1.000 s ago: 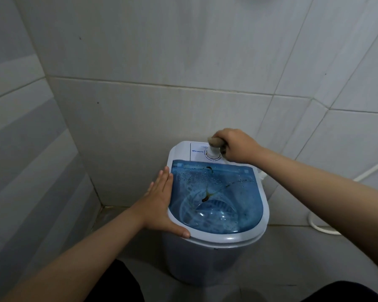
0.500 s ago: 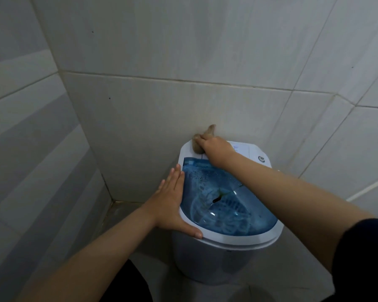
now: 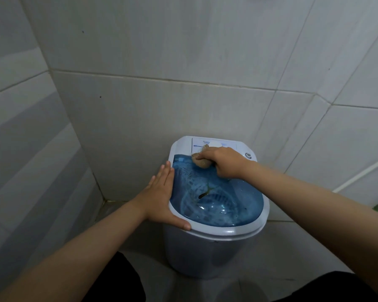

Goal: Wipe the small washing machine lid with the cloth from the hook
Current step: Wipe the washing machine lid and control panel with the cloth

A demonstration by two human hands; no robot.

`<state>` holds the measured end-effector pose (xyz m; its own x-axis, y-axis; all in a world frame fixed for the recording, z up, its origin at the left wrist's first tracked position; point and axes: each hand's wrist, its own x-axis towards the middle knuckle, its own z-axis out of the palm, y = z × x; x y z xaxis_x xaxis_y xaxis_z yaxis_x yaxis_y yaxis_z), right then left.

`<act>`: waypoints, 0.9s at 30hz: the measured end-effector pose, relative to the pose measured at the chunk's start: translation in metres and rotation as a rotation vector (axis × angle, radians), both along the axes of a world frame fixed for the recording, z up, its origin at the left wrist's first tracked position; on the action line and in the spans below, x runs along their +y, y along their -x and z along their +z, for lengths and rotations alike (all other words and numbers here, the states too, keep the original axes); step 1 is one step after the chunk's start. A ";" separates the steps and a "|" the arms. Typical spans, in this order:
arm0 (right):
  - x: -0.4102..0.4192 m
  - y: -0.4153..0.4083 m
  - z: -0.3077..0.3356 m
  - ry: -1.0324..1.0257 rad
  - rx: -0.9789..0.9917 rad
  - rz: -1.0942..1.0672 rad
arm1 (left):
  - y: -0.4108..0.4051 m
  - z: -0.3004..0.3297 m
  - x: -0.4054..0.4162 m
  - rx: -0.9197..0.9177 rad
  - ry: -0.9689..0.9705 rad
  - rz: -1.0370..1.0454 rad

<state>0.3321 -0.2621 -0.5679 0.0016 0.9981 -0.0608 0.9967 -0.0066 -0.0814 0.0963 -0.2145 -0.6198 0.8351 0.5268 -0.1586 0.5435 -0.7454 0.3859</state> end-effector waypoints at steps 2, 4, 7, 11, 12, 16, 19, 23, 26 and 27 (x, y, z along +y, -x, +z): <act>-0.009 -0.008 0.004 0.004 -0.001 -0.024 | 0.000 0.000 0.000 0.003 -0.005 0.002; -0.020 -0.019 0.005 0.004 -0.022 -0.051 | 0.000 0.001 0.000 0.005 -0.005 0.004; -0.039 -0.035 0.009 -0.002 -0.039 -0.126 | 0.000 0.001 0.000 0.004 -0.007 -0.004; -0.055 -0.034 0.010 -0.097 0.048 -0.284 | -0.001 -0.001 0.002 0.005 -0.015 -0.009; -0.058 -0.028 0.006 -0.137 0.075 -0.316 | -0.001 -0.002 0.002 0.002 -0.016 -0.011; -0.055 0.005 -0.014 -0.138 0.110 -0.280 | -0.003 -0.001 0.002 0.001 -0.016 -0.007; -0.053 0.023 -0.013 -0.115 0.066 -0.167 | -0.003 0.000 0.001 0.006 -0.012 -0.008; -0.063 0.037 -0.008 -0.057 0.056 -0.011 | -0.002 0.000 0.001 0.015 -0.012 -0.011; -0.068 0.043 -0.012 -0.044 0.069 0.078 | -0.003 0.000 0.002 0.021 -0.013 -0.013; -0.070 0.044 -0.013 -0.039 0.076 0.098 | -0.003 0.000 0.002 0.023 -0.015 -0.013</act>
